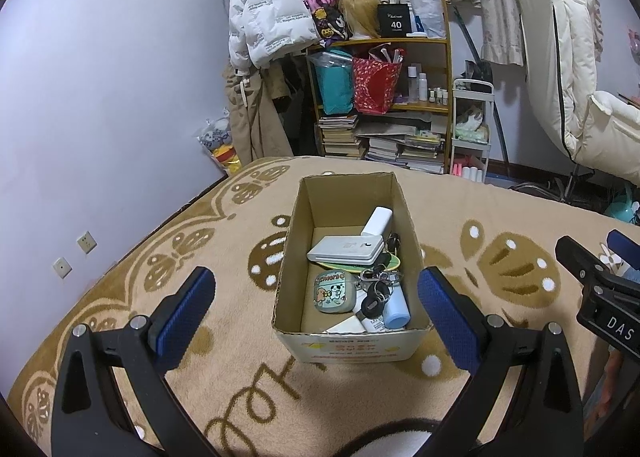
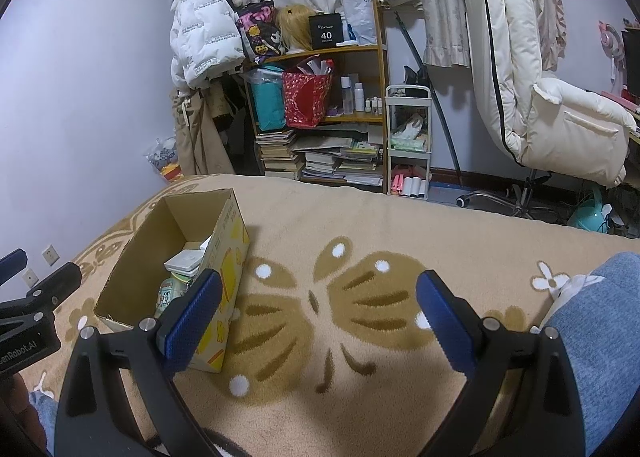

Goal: Organize rigid objects

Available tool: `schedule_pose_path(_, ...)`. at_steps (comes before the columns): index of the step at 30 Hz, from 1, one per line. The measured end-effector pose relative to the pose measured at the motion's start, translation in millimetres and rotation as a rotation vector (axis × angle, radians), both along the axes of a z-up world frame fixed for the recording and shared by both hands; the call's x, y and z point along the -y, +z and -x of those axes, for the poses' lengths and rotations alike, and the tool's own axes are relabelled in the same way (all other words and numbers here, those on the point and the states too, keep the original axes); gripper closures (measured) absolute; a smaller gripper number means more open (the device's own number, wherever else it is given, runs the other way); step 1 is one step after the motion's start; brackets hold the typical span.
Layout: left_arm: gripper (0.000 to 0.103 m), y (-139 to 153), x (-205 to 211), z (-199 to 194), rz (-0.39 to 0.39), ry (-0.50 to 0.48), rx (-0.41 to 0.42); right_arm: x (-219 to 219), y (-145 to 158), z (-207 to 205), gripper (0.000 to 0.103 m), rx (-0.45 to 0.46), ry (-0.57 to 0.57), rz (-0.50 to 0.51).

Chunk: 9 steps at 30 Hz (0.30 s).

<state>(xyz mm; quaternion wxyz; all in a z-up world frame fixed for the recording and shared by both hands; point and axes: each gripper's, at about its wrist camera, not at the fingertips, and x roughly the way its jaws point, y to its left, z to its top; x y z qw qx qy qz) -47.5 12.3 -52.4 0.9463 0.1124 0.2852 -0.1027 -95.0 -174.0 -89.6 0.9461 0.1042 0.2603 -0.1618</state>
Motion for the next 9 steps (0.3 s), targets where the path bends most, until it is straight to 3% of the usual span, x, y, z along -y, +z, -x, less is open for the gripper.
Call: schedule_pose_path(9, 0.002, 0.5, 0.3, -0.3, 0.001, 0.004, -0.003, 1.3, 1.4, -0.2, 0.001, -0.001, 0.002, 0.001)
